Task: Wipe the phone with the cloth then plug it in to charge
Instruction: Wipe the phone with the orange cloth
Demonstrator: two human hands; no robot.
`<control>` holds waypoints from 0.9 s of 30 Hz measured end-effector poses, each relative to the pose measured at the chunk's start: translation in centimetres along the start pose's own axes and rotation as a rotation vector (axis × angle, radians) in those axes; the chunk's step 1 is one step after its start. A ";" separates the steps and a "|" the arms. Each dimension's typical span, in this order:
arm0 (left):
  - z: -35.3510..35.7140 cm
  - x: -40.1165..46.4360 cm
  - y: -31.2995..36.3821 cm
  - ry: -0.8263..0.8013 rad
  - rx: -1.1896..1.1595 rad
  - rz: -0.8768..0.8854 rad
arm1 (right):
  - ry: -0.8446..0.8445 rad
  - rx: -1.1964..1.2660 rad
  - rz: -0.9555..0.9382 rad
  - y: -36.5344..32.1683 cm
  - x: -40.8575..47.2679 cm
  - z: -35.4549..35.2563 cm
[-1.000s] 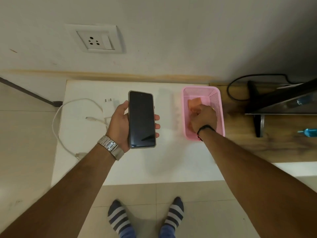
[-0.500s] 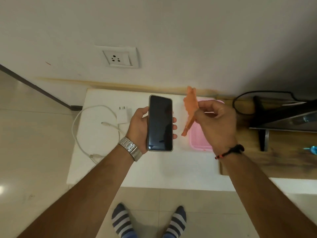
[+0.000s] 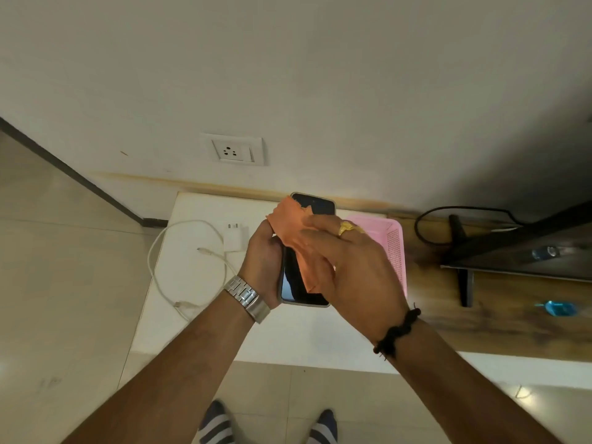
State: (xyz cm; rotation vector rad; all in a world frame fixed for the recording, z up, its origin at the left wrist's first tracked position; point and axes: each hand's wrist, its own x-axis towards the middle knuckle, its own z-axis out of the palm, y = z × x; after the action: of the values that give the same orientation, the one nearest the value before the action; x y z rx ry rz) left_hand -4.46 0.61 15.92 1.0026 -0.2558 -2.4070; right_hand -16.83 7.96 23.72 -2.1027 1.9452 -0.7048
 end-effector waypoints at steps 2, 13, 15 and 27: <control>0.7 -0.6 -0.1 -0.006 -0.014 0.010 | -0.181 -0.020 -0.023 -0.2 0.5 0.5; 1.8 -2.0 -0.8 -0.020 -0.001 -0.021 | -0.142 -0.021 0.051 -0.9 1.5 0.6; 1.6 -2.2 -0.9 0.000 0.044 -0.003 | -0.149 -0.120 0.045 -1.0 1.8 0.0; 2.3 -3.4 -0.8 -0.085 0.143 0.004 | -0.064 0.115 0.178 -1.2 2.3 -1.7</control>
State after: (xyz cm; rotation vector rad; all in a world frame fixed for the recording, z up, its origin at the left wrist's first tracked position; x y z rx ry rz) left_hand -4.41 3.05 19.30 0.9610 -0.4651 -2.4584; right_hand -16.55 6.20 26.22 -1.8360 1.9762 -0.6878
